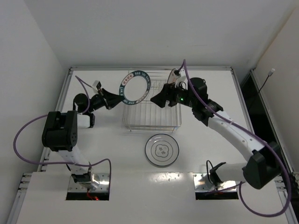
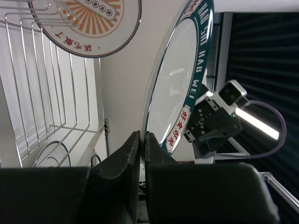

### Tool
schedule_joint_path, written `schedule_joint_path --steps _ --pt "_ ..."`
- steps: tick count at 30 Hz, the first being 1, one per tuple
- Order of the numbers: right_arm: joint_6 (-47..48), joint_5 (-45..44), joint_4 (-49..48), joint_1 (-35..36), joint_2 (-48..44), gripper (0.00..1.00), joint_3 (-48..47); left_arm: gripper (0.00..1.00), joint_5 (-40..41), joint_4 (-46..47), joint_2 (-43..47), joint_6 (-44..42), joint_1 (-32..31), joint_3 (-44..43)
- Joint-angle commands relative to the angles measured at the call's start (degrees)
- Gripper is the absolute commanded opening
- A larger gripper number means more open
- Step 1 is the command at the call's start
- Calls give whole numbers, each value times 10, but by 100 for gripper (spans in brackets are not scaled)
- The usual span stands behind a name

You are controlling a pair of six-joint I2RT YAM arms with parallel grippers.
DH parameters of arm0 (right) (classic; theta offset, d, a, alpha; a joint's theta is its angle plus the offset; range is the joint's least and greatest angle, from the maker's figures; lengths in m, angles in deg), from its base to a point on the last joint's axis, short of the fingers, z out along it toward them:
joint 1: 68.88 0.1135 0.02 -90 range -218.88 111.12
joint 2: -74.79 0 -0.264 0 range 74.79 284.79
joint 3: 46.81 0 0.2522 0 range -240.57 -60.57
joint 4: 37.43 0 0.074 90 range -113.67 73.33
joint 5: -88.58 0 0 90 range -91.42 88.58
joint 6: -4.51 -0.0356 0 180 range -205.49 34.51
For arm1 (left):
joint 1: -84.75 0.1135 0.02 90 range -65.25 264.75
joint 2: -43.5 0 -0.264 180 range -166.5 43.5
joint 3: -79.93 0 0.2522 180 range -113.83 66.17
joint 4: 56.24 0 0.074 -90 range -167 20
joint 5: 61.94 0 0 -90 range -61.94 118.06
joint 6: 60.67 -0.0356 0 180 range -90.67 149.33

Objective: Load the plates into the dish rack

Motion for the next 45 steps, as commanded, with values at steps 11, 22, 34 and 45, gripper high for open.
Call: schedule_joint_path --steps 11,22,34,45 --pt "-129 93 -227 -41 90 59 14 0 -14 389 21 4 -95 -21" --pt "-65 -161 -2 -59 41 0 -56 100 -27 389 15 9 -68 -30" --pt "75 -583 231 -12 234 0 -316 100 -11 382 -17 29 4 -20" --pt "129 -639 249 -6 367 0 -427 100 -5 387 -22 34 15 -20"
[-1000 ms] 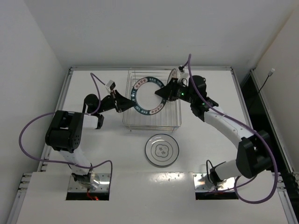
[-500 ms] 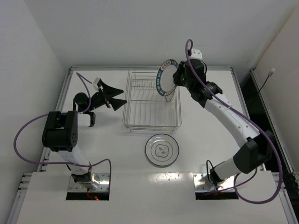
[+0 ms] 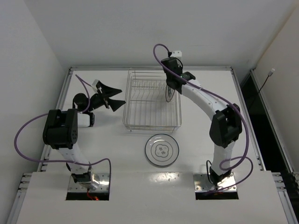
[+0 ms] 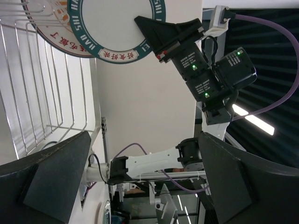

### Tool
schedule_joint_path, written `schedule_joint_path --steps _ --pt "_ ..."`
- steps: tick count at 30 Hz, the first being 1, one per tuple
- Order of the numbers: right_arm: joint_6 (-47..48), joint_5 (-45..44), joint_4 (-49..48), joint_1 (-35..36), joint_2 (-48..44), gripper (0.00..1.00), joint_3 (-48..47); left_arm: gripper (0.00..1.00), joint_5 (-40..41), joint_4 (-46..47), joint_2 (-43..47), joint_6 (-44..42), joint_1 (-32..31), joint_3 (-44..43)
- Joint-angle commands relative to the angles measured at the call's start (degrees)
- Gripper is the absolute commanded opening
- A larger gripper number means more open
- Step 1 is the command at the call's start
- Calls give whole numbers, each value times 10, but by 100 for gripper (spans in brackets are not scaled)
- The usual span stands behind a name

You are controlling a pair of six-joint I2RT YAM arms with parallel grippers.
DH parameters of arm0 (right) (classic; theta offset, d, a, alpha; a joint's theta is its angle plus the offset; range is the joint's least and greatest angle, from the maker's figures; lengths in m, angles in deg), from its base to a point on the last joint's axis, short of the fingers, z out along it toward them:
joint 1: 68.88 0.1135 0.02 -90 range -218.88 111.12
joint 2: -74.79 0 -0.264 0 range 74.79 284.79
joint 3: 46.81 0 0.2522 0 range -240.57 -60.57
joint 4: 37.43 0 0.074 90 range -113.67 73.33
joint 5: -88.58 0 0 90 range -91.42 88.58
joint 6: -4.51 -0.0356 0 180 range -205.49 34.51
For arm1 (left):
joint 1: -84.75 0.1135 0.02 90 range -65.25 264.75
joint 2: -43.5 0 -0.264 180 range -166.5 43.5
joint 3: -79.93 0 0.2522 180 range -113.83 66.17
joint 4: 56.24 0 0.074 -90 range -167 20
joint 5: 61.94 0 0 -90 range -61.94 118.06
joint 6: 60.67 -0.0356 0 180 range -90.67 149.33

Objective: Load the plates into the dish rack

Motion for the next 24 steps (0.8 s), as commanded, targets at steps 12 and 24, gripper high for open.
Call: schedule_joint_path --steps 12,24 --pt "5 -6 38 5 112 0 -92 100 15 350 2 1 41 -1" --pt "-25 77 148 5 98 37 -160 100 15 329 -11 -19 64 -1"
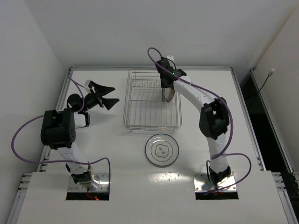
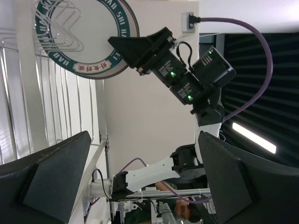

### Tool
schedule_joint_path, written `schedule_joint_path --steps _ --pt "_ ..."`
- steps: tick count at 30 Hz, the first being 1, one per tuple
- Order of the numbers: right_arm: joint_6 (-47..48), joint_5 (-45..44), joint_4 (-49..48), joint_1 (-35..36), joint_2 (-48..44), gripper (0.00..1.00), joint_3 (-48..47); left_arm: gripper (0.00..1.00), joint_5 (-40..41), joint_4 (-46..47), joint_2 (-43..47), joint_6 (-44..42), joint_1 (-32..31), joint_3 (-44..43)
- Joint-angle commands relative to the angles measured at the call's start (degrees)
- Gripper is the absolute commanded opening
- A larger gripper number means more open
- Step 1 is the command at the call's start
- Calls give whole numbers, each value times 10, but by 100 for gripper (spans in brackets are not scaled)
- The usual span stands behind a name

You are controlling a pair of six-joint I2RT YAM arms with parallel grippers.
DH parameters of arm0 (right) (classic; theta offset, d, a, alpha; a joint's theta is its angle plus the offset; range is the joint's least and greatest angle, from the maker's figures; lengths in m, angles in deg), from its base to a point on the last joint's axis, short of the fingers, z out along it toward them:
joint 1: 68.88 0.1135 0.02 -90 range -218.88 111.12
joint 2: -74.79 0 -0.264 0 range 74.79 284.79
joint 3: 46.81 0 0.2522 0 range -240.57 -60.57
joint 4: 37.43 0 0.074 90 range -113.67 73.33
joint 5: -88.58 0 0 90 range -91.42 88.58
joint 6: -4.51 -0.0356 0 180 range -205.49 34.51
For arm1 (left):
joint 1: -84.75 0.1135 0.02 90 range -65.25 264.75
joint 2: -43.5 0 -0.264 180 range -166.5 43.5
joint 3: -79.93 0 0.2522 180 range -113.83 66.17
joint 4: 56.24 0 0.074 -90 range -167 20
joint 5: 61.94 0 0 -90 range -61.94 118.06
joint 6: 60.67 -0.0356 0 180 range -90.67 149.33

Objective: Load the plates into the dish rack

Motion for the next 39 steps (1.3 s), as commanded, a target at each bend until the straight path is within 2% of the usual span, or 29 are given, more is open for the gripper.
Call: schedule_joint_path --steps 1,3,6,8,9,10,11,12,13,16,18,20,21,23,24,25,27,28,29,30,32,35,37,39 --pt "-10 13 68 0 -40 41 -51 100 7 329 -6 -12 12 -1" --pt "-5 -16 93 8 -92 52 -56 100 7 329 -6 -12 12 -1" --pt "1 -29 127 20 -197 58 -38 100 2 329 -11 -7 12 -1" --pt "1 -5 146 26 -267 60 20 100 2 329 -11 -7 12 -6" --pt "1 17 152 26 -346 64 49 100 2 329 -11 -7 12 -6" --pt "-10 50 152 18 -390 64 123 100 -4 329 -11 -7 12 -6" --pt "-26 115 152 5 -481 67 167 100 -4 329 -11 -7 12 -6" --pt "-33 141 152 5 -527 67 254 100 -4 329 -11 -7 12 -6" --pt "-50 200 152 -1 -570 67 300 100 -4 329 -11 -7 12 -6" --pt "-78 292 177 -7 -696 68 449 100 -4 329 -11 -7 12 -6" --pt "-90 327 189 -12 -731 68 544 100 -4 329 -11 -12 17 -6" --pt "-104 398 172 -12 -765 68 605 100 -4 315 2 -27 18 -1" --pt "-113 419 163 -18 -771 68 654 100 -4 298 20 -41 18 6" --pt "-119 440 157 -30 -771 68 689 100 10 201 49 -118 18 16" --pt "-119 430 165 -43 -747 68 689 100 16 150 91 -157 18 26" --pt "-119 430 165 -51 -736 68 689 100 25 18 116 -252 18 26" --pt "-119 466 130 -72 -714 68 716 100 75 -160 172 -373 18 18" --pt "-119 487 110 -81 -705 67 731 100 107 -359 227 -504 18 -14" --pt "-119 511 89 -93 -691 65 762 100 183 -447 250 -562 2 -37" --pt "-119 555 62 -126 -675 62 775 100 210 -506 268 -601 -7 -65" --pt "-90 615 27 -165 -636 59 796 100 235 -557 295 -635 -22 -70" --pt "-77 691 -22 -233 -578 55 832 100 241 -566 288 -640 -22 -77" --pt "-69 715 -58 -258 -532 48 840 100 234 -572 274 -640 -22 -82" --pt "-70 722 -80 -258 -488 48 834 100 234 -572 274 -640 -22 -82"
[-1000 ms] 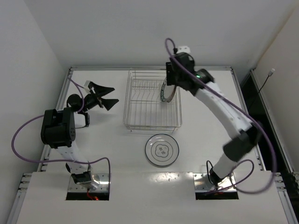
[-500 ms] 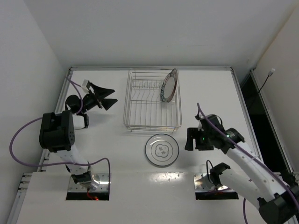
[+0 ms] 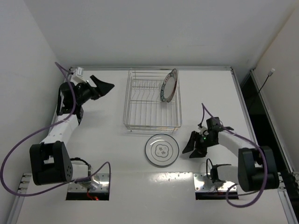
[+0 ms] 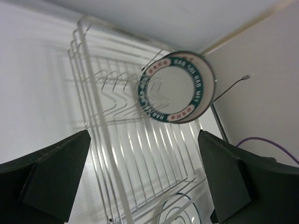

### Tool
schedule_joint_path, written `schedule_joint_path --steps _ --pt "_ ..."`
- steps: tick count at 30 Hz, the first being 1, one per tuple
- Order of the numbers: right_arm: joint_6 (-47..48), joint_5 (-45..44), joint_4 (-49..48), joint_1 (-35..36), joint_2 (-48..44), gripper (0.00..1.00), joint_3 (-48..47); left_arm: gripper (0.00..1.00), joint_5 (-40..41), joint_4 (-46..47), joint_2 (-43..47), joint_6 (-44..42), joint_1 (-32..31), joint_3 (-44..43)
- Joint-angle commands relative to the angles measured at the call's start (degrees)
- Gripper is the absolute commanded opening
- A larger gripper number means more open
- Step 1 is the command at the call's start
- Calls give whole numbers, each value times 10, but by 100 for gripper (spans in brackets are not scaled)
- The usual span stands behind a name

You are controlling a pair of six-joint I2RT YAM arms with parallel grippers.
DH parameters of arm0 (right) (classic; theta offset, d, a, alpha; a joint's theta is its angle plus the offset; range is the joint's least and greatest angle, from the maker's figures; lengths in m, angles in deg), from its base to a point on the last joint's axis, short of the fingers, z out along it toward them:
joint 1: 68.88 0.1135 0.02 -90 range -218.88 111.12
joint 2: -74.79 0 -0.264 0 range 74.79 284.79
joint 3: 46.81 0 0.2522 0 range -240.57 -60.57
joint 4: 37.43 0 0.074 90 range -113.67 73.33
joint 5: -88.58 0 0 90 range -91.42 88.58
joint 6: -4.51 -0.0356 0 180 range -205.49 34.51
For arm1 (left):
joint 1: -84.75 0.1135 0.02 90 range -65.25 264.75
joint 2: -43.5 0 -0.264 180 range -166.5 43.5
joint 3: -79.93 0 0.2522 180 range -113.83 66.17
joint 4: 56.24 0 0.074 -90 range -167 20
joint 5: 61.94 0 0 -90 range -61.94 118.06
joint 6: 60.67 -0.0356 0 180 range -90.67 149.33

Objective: Load the plates into the dish rack

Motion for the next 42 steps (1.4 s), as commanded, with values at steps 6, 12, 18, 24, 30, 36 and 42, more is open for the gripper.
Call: schedule_joint_path --steps 6,12,18,24,30,36,42 --pt "2 84 -116 -3 99 51 -17 100 23 -69 -13 -53 -3 -10" --pt "2 95 -142 3 118 57 -17 100 13 -63 -24 -43 -3 -10" --pt "2 101 -170 8 170 60 -23 100 1 -51 -35 -37 -3 -10" --pt "2 106 -203 13 235 60 -29 100 -4 -51 -46 -32 -3 -10" --pt "21 112 -212 35 319 52 -71 100 -9 -41 -57 -21 -3 -10" --pt "26 118 -207 35 334 13 -81 100 -14 -41 -57 -21 -3 -10" --pt "21 92 -195 35 291 0 -70 100 -20 -35 -62 -16 -3 -10"
